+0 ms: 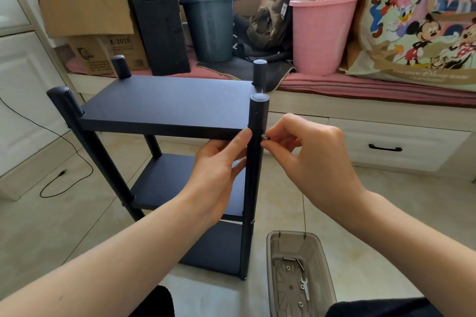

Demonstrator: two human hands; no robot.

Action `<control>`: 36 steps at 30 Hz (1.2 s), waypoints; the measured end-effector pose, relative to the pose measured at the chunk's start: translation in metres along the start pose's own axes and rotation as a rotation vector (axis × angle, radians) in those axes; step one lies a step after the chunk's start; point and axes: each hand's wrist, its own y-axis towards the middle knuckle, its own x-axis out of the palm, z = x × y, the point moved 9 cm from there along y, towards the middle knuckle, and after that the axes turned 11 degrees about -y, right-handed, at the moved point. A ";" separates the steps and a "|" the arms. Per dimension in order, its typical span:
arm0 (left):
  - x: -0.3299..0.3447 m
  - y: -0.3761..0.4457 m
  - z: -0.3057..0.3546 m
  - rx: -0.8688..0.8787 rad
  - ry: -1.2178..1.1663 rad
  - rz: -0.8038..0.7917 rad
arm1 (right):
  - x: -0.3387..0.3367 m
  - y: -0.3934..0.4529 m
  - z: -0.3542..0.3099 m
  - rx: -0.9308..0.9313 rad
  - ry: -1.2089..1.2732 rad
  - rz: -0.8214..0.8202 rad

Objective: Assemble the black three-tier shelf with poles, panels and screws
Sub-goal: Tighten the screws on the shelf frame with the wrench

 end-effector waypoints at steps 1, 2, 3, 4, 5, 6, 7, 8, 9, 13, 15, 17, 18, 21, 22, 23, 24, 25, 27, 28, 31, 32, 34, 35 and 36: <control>0.000 0.000 0.000 0.000 0.000 -0.003 | 0.000 0.000 0.000 -0.012 -0.015 0.003; 0.001 0.000 0.000 0.002 0.000 -0.006 | -0.001 0.000 -0.001 -0.023 -0.032 0.007; 0.001 0.000 0.000 0.003 -0.001 -0.009 | -0.001 0.000 -0.001 -0.029 -0.044 0.012; 0.001 0.000 0.000 0.004 -0.001 -0.009 | -0.002 0.000 -0.001 -0.031 -0.045 0.019; 0.001 0.000 0.000 0.007 -0.001 -0.007 | -0.002 0.000 0.000 -0.030 -0.041 0.025; 0.001 0.000 0.001 0.009 -0.002 -0.006 | -0.003 0.000 0.000 -0.027 -0.037 0.030; 0.001 0.000 0.001 0.011 -0.008 -0.006 | -0.003 0.001 0.000 -0.024 -0.040 0.033; 0.002 0.000 0.001 0.012 -0.014 -0.008 | -0.003 0.000 0.000 -0.019 -0.045 0.035; 0.002 0.000 0.001 0.011 -0.021 -0.010 | -0.003 0.001 0.000 -0.008 -0.042 0.039; 0.002 0.001 -0.001 0.000 -0.032 -0.008 | -0.002 0.001 0.005 0.050 -0.003 0.041; 0.003 0.001 -0.001 -0.003 -0.029 -0.011 | -0.001 0.002 0.011 0.110 0.064 0.024; 0.003 0.001 -0.001 -0.005 -0.026 -0.013 | 0.002 0.002 0.020 0.200 0.175 -0.016; 0.003 0.001 -0.001 -0.006 -0.024 -0.015 | 0.004 0.002 0.024 0.232 0.215 -0.037; 0.003 0.001 -0.001 -0.006 -0.024 -0.016 | 0.007 0.002 0.024 0.235 0.201 -0.033; 0.004 0.002 -0.001 -0.004 -0.026 -0.017 | 0.006 0.003 0.020 0.208 0.153 -0.014; 0.004 0.002 0.000 -0.003 -0.027 -0.018 | 0.005 0.003 0.016 0.179 0.112 0.004; 0.003 0.002 -0.001 -0.003 -0.025 -0.016 | 0.004 0.004 0.012 0.154 0.080 0.017; 0.003 0.002 -0.001 -0.003 -0.022 -0.010 | 0.004 0.004 0.010 0.141 0.064 0.025; 0.002 0.002 -0.001 -0.001 -0.015 -0.003 | 0.005 0.004 0.019 0.198 0.137 0.003; 0.002 0.002 -0.001 0.000 -0.013 -0.006 | 0.009 0.004 0.026 0.266 0.246 -0.033; 0.002 0.002 0.000 0.001 -0.009 -0.009 | 0.013 0.002 0.030 0.326 0.338 -0.082; 0.002 0.002 -0.001 0.002 -0.009 -0.012 | 0.010 0.003 0.026 0.276 0.255 -0.056; 0.002 0.002 0.000 0.006 -0.010 -0.014 | 0.003 0.004 0.012 0.144 0.066 0.009; 0.002 0.002 0.000 0.006 -0.011 -0.013 | 0.001 0.004 0.005 0.076 -0.018 0.037; 0.002 0.002 0.000 0.006 -0.011 -0.011 | 0.000 0.003 0.000 0.024 -0.077 0.056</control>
